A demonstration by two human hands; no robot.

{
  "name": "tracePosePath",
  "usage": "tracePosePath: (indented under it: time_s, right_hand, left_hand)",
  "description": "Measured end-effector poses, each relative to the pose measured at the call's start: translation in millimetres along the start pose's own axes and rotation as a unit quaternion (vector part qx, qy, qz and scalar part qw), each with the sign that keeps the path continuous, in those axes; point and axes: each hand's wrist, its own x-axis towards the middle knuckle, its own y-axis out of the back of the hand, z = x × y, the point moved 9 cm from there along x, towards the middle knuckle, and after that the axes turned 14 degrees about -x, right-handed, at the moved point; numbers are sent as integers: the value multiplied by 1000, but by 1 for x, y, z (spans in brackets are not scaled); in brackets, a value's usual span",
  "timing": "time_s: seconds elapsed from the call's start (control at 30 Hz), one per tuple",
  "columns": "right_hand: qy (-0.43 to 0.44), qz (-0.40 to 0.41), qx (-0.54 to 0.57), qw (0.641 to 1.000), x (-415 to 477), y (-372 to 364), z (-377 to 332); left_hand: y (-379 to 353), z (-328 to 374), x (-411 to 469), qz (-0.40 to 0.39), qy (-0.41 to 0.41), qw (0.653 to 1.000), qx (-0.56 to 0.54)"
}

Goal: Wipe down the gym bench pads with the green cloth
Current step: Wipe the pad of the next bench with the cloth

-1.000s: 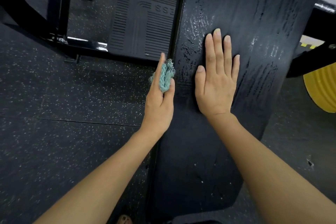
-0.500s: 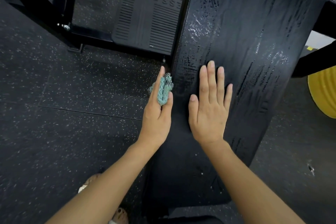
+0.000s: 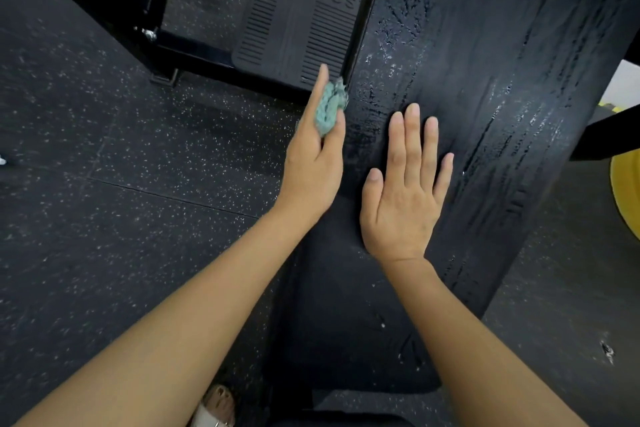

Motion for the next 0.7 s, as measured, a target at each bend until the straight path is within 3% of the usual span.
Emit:
tracePosePath:
  time_s: [0.23, 0.4, 0.7]
  right_hand:
    - [1, 6, -3, 1000, 0, 1, -1]
    - [-2, 6, -4, 1000, 0, 0, 0]
    - [-4, 12, -9, 1000, -1, 1, 0]
  left_hand:
    - [-10, 19, 30, -26, -8, 999, 18]
    - [2, -1, -1, -62, 16, 998, 10]
    - [25, -37, -82, -44, 83, 996, 0]
